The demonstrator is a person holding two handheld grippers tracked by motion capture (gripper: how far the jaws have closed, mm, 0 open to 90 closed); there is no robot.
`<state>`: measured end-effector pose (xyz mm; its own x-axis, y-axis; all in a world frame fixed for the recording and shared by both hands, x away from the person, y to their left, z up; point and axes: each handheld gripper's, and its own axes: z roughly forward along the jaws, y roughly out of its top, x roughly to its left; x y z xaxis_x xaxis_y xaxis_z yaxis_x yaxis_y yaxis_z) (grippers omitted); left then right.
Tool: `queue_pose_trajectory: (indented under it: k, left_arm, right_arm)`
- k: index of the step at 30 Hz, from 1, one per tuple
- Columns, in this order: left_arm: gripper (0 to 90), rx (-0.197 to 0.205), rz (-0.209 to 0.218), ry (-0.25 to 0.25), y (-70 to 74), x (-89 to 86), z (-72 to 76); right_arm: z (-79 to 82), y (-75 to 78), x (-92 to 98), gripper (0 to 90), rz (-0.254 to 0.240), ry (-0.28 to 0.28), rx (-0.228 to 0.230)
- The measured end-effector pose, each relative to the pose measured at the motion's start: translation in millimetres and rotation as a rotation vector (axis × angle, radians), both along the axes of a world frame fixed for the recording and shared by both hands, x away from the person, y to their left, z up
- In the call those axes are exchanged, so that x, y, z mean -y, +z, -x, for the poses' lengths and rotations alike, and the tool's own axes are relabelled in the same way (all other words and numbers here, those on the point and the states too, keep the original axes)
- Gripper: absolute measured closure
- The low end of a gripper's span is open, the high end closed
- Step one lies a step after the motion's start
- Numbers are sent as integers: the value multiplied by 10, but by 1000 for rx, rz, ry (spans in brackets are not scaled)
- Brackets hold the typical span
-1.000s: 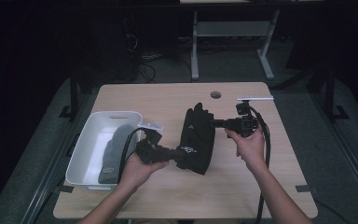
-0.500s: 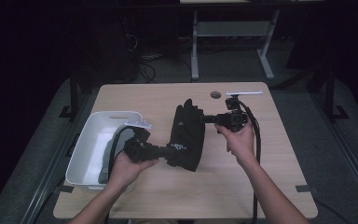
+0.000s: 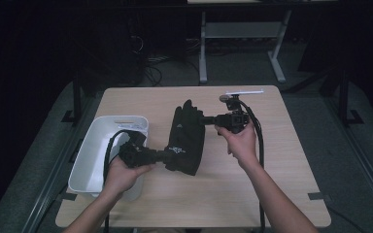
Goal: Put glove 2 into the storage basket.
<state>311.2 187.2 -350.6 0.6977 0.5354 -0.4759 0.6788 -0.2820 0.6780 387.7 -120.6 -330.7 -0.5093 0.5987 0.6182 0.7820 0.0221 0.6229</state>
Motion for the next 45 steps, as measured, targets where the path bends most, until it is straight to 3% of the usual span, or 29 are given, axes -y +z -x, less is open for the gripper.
queue_pose_trajectory:
  k: [22, 45]
  left_arm:
    - [813, 18, 5, 57, 99, -371, 51]
    - [813, 29, -9, 132, 229, -899, 136]
  right_arm:
    - [-124, 77, -401, 804, -13, 53, 11]
    - [-250, 184, -996, 803, -32, 118, 20]
